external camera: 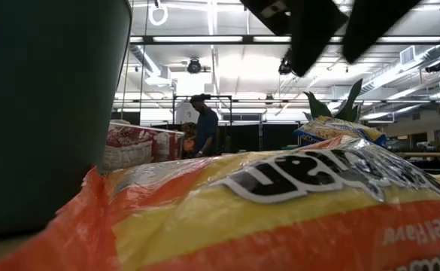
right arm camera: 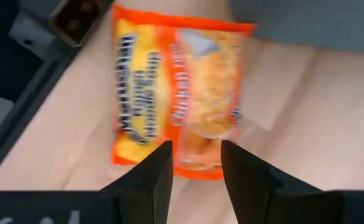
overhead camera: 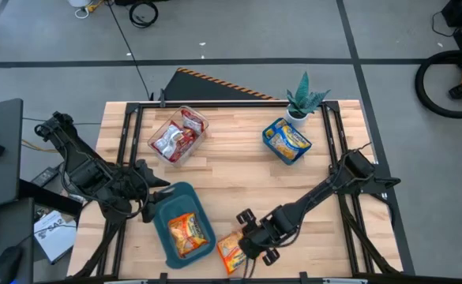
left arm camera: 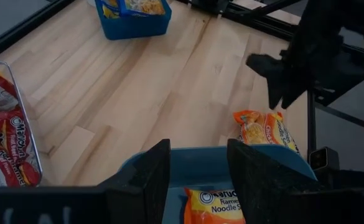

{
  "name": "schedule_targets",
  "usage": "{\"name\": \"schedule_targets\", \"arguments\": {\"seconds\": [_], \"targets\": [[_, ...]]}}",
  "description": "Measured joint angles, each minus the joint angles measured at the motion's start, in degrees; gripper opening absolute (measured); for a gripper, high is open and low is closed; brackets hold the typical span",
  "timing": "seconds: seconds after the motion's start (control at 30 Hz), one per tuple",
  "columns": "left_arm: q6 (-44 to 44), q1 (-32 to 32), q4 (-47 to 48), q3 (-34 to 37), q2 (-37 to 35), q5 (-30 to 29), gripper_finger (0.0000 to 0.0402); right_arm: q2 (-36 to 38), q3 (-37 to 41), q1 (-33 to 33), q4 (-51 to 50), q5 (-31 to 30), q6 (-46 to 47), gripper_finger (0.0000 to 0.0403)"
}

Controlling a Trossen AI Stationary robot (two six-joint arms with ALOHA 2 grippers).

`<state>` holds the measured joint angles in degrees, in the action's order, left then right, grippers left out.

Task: Sort Maruchan noodles
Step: Put the orange noodle pack into the dark blue bin

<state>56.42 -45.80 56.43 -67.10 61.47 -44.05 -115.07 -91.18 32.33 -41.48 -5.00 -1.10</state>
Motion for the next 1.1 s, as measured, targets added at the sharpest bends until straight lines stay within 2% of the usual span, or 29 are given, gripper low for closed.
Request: {"name": "schedule_targets", "arguments": {"seconds": [0.13, 0.27, 0.33, 0.47, 0.7, 0.93, 1.1], "targets": [[-0.07, 0.54, 0.01, 0.00, 0.02, 0.00, 0.0164, 0.00, 4.03, 1.71, 3.45, -0.14, -2.60, 0.0159], [-0.09, 1.42, 0.06, 0.01, 0.02, 0.00, 0.0164, -0.01, 7.59, 2.91, 7.74, -3.10, -6.17, 0.0175], [-0.28, 1.71, 0.10, 0.01, 0.02, 0.00, 0.0164, -0.02, 9.01, 3.15, 10.25, -5.36, -7.79, 0.0175], [-0.68, 2.58, 0.13, 0.01, 0.02, 0.09, 0.0164, -0.09, 10.30, 3.03, 13.44, -5.58, -10.33, 0.0165], [-0.68, 2.89, 1.29, 0.01, 0.02, 0.89, 0.0164, -1.99, 10.38, 2.05, 13.95, -3.29, -12.85, 0.0113], [-0.68, 2.84, 1.37, 0.01, 0.02, 0.89, 0.0164, -2.27, 10.38, 0.42, 13.51, -2.86, -12.42, 0.0016], [-0.67, 2.84, 2.88, 0.00, 0.02, 0.94, 0.0164, -1.11, 10.38, -0.18, 11.03, -3.55, -12.57, 0.0015]]}}
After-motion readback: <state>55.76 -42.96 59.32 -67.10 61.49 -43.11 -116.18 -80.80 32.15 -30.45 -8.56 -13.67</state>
